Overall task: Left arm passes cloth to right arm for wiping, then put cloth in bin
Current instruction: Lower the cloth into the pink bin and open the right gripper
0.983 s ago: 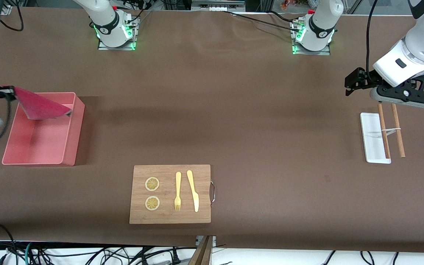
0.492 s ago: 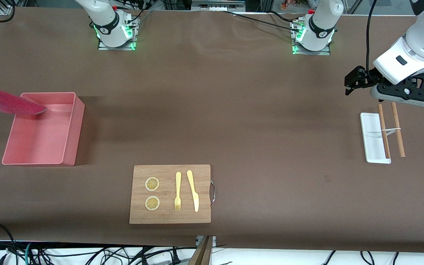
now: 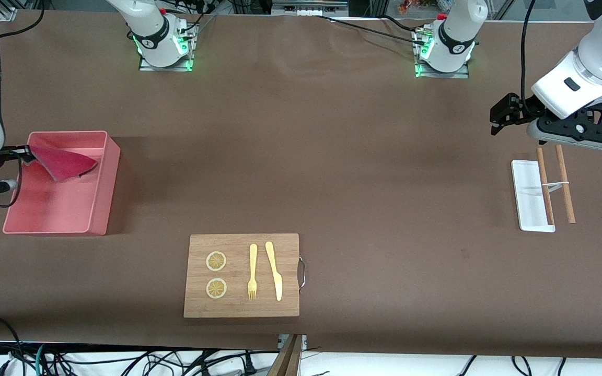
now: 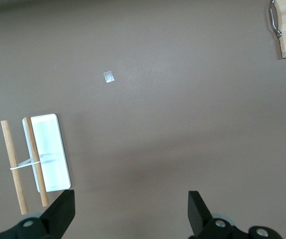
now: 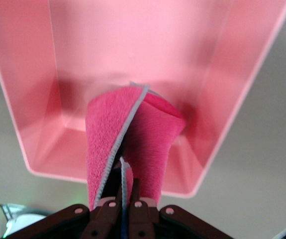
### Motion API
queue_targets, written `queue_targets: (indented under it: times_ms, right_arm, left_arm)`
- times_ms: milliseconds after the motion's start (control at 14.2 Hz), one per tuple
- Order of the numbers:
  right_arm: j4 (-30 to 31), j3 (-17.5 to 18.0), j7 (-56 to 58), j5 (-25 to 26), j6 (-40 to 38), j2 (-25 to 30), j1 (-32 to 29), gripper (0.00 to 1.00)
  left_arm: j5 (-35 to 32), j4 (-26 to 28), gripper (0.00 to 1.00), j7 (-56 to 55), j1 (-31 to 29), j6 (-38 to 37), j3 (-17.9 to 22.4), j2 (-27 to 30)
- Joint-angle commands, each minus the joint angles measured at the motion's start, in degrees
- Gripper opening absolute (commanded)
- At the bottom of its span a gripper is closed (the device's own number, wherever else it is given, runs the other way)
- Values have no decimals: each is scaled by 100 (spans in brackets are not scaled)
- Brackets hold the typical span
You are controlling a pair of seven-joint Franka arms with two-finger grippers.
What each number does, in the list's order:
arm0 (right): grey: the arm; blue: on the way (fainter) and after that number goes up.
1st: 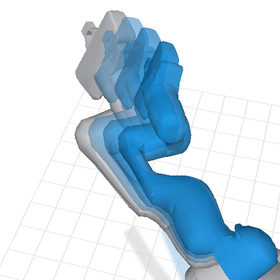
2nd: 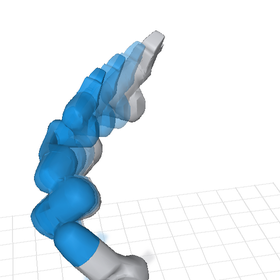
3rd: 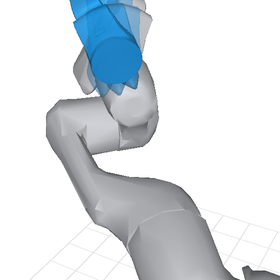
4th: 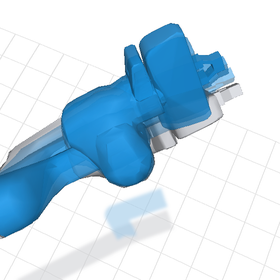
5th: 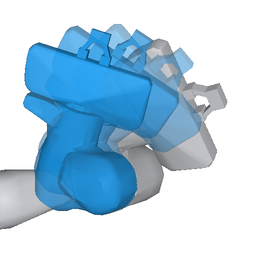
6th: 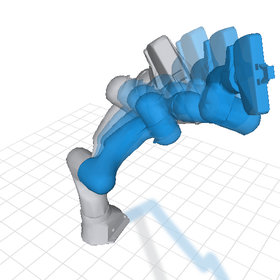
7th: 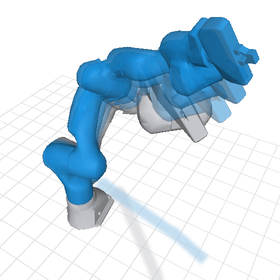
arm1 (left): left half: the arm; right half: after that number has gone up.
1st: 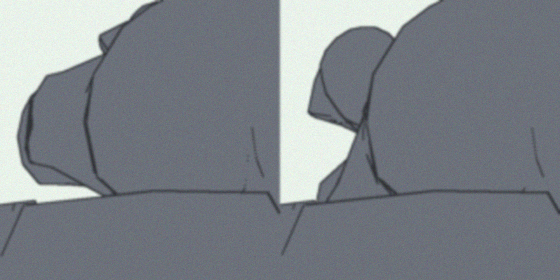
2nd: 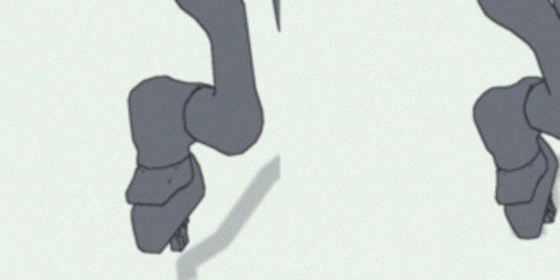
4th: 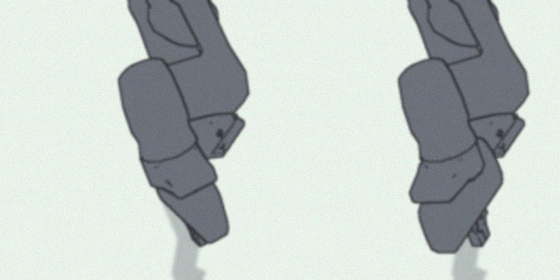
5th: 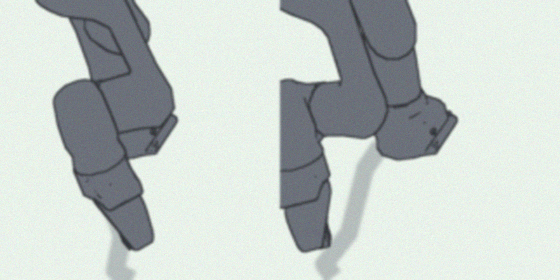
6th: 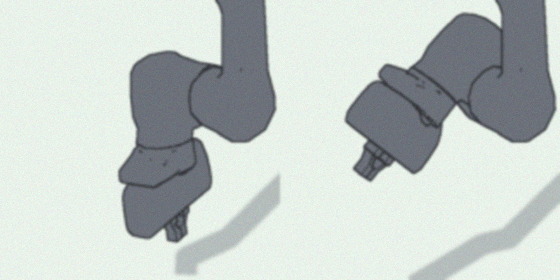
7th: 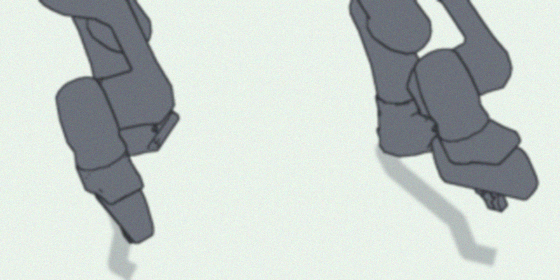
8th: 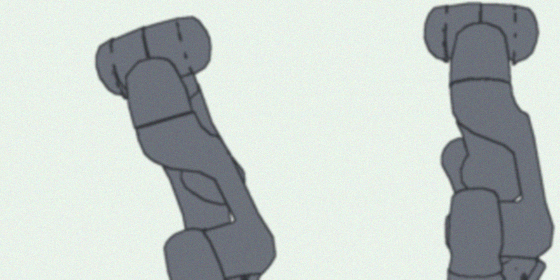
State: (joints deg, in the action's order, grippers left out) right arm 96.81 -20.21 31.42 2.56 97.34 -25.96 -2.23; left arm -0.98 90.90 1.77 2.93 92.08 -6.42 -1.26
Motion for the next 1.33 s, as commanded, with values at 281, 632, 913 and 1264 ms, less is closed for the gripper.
queue_targets:
  times_ms: [281, 632, 913, 1264]
  right_arm:
    - [830, 69, -259, -396, 1314, -137, -41, 43]
    - [690, 131, -232, -379, 1218, 344, -41, 100]
    - [383, 298, -250, -379, 832, 802, -32, 100]
    - [-301, 754, -259, -64, 330, 1277, -32, 100]
  left_arm:
    - [72, -178, 100, 34, -73, -155, -35, -58]
    - [89, -186, 100, -18, -91, -146, -61, -84]
    - [89, -186, 100, -19, -73, -120, -70, -84]
    - [98, -195, 100, -36, -126, -76, -52, -120]
